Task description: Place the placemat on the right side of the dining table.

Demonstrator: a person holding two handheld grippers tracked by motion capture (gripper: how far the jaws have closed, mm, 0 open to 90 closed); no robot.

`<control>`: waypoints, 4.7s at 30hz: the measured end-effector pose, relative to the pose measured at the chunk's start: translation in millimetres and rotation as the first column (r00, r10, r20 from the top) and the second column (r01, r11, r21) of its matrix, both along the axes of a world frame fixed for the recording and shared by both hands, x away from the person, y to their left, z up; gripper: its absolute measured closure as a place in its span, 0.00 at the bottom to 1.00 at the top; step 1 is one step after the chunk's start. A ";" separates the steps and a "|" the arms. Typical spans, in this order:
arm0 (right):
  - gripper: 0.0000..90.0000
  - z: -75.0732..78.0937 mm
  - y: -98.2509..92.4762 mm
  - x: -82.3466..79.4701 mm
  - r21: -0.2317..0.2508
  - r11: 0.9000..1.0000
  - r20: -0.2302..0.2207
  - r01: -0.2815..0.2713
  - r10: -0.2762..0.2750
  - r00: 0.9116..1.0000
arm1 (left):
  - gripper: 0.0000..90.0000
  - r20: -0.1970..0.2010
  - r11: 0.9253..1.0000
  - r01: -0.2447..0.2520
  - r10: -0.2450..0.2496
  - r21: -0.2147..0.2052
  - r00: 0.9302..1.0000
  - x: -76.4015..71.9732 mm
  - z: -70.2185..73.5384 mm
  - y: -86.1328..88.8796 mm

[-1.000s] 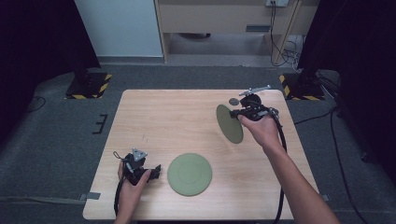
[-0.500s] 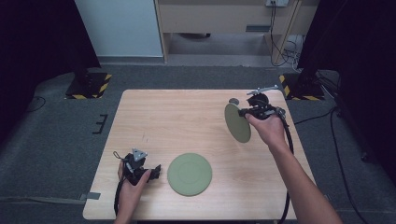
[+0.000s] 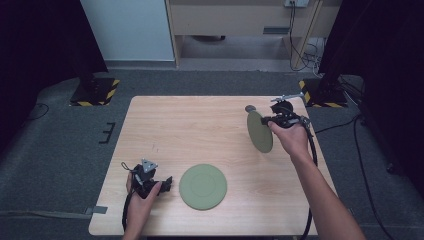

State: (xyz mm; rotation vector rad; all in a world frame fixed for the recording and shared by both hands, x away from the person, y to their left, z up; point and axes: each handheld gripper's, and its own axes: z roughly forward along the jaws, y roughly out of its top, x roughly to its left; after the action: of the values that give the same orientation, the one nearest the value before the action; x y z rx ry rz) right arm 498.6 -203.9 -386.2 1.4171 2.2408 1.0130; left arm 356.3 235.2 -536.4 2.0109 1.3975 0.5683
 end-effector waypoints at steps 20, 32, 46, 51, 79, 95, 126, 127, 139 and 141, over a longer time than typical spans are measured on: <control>0.96 -15.9 -48.0 6.8 -0.004 0.996 -0.014 0.087 -0.087 0.996 | 0.00 0.000 1.000 0.000 0.000 0.000 1.000 0.0 0.0 0.0; 0.96 -34.5 -83.6 15.8 0.034 0.992 -0.042 0.120 -0.119 0.992 | 0.00 0.000 1.000 0.001 -0.001 0.000 1.000 0.1 0.0 0.0; 0.95 -52.9 -114.4 19.2 0.063 0.982 -0.072 0.176 -0.172 0.982 | 0.00 -0.001 1.000 0.001 -0.001 0.000 1.000 0.2 -0.1 -0.1; 0.95 -56.7 -120.4 20.9 0.063 0.981 -0.073 0.184 -0.179 0.981 | 0.00 -0.001 1.000 0.001 -0.001 0.000 1.000 0.1 0.0 -0.1; 0.95 -82.2 -145.0 23.8 0.075 0.972 -0.102 0.221 -0.213 0.972 | 0.00 -0.001 1.000 -0.011 0.011 -0.002 1.000 -1.5 -0.1 -2.0; 0.94 -91.4 -151.9 25.1 0.074 0.969 -0.107 0.235 -0.227 0.968 | 0.00 -0.001 1.000 -0.011 0.011 -0.002 1.000 -1.4 -0.1 -2.1; 0.80 -121.0 -162.1 27.2 0.032 0.950 -0.132 0.311 -0.304 0.943 | 0.00 -0.001 1.000 -0.009 0.009 -0.001 1.000 -1.3 -0.1 -2.0; 0.80 -122.2 -162.3 27.2 0.034 0.948 -0.132 0.316 -0.309 0.942 | 0.00 -0.001 1.000 -0.009 0.009 -0.001 1.000 -1.3 -0.1 -2.0; 0.60 -112.5 -153.7 23.7 0.011 0.949 -0.066 0.316 -0.315 0.947 | 0.00 -0.001 1.000 -0.009 0.009 -0.001 1.000 -1.3 0.0 -2.0; 0.55 -110.6 -151.7 23.2 0.012 0.947 -0.062 0.320 -0.319 0.946 | 0.00 -0.001 1.000 -0.009 0.009 -0.001 1.000 -1.3 -0.1 -2.0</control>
State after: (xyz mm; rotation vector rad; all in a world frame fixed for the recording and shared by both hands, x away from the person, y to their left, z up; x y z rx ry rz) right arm 521.8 -355.7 -496.9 1.7691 1.9541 0.8975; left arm 355.1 233.2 -536.4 2.0057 1.4073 0.5707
